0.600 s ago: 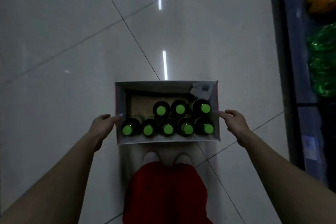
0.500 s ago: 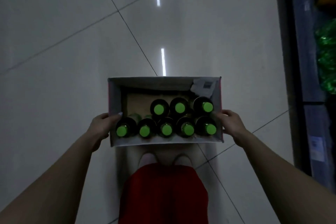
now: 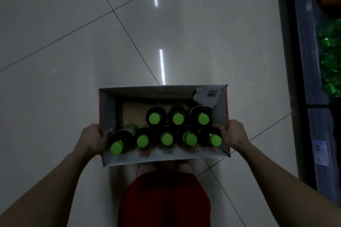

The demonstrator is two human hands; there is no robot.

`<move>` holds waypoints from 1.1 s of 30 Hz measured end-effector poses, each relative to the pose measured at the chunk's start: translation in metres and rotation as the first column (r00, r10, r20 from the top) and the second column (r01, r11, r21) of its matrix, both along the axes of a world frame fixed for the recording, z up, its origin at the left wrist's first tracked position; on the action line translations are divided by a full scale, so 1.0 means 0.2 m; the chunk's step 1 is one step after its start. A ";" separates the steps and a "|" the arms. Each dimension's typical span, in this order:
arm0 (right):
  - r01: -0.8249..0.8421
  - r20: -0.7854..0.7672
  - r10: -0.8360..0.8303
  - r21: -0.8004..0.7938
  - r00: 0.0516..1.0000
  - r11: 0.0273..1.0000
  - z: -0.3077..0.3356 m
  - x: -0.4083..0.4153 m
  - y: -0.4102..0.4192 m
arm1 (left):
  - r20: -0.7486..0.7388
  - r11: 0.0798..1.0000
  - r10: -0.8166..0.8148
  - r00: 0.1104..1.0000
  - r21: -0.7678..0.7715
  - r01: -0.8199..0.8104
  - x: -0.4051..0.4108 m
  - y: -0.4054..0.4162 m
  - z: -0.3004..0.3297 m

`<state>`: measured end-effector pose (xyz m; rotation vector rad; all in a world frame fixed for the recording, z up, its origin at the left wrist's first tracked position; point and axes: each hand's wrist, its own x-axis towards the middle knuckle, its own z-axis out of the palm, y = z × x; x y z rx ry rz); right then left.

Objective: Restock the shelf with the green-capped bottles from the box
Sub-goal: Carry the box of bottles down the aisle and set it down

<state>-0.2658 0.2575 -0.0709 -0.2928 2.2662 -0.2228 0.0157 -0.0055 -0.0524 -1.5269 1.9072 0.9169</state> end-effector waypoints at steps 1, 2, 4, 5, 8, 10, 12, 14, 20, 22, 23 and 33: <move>0.001 0.020 -0.001 0.007 1.000 1.000 0.04 0.01 0.01 | 0.005 1.000 0.005 1.000 0.023 -0.005 0.01 0.00 0.04; 0.006 0.043 -0.007 0.018 0.999 1.000 0.09 0.02 0.02 | 0.018 0.999 0.009 1.000 0.044 -0.010 0.02 0.01 0.09; 0.008 0.084 -0.011 0.043 0.996 0.999 0.22 0.05 0.04 | 0.041 0.997 0.010 0.999 0.080 -0.014 0.04 0.03 0.22; 0.003 0.103 -0.008 0.053 0.995 0.999 0.29 0.06 0.06 | 0.041 0.995 0.014 0.999 0.099 -0.018 0.06 0.04 0.29; -0.009 0.156 -0.003 0.075 0.988 0.997 0.54 0.10 0.08 | 0.061 0.989 0.033 0.998 0.139 -0.041 0.09 0.08 0.55; -0.008 0.172 -0.005 0.076 0.985 0.997 0.73 0.11 0.09 | 0.069 0.989 0.031 0.997 0.144 -0.041 0.11 0.10 0.75; 0.001 0.189 -0.014 0.070 0.982 0.998 0.94 0.10 0.09 | 0.074 0.986 0.045 0.996 0.156 -0.056 0.11 0.12 0.97; 0.000 0.210 -0.016 0.078 0.978 0.997 1.14 0.08 0.09 | 0.082 0.985 0.039 0.996 0.163 -0.052 0.11 0.14 1.17; -0.007 0.205 0.004 0.015 0.979 1.000 1.79 -0.01 0.05 | 0.033 0.990 0.050 0.998 0.132 -0.054 0.07 0.12 1.81; -0.014 0.195 0.013 0.002 0.981 1.000 1.96 -0.04 0.03 | 0.013 0.988 0.061 0.998 0.140 -0.063 0.04 0.11 1.97; -0.015 0.187 0.016 -0.009 0.982 1.000 2.03 -0.06 0.02 | -0.003 0.987 0.065 0.998 0.145 -0.063 0.03 0.09 2.04; 0.019 0.131 -0.024 0.038 0.991 0.999 2.47 -0.20 -0.33 | -0.038 0.985 0.073 0.997 0.159 -0.066 -0.15 -0.28 2.43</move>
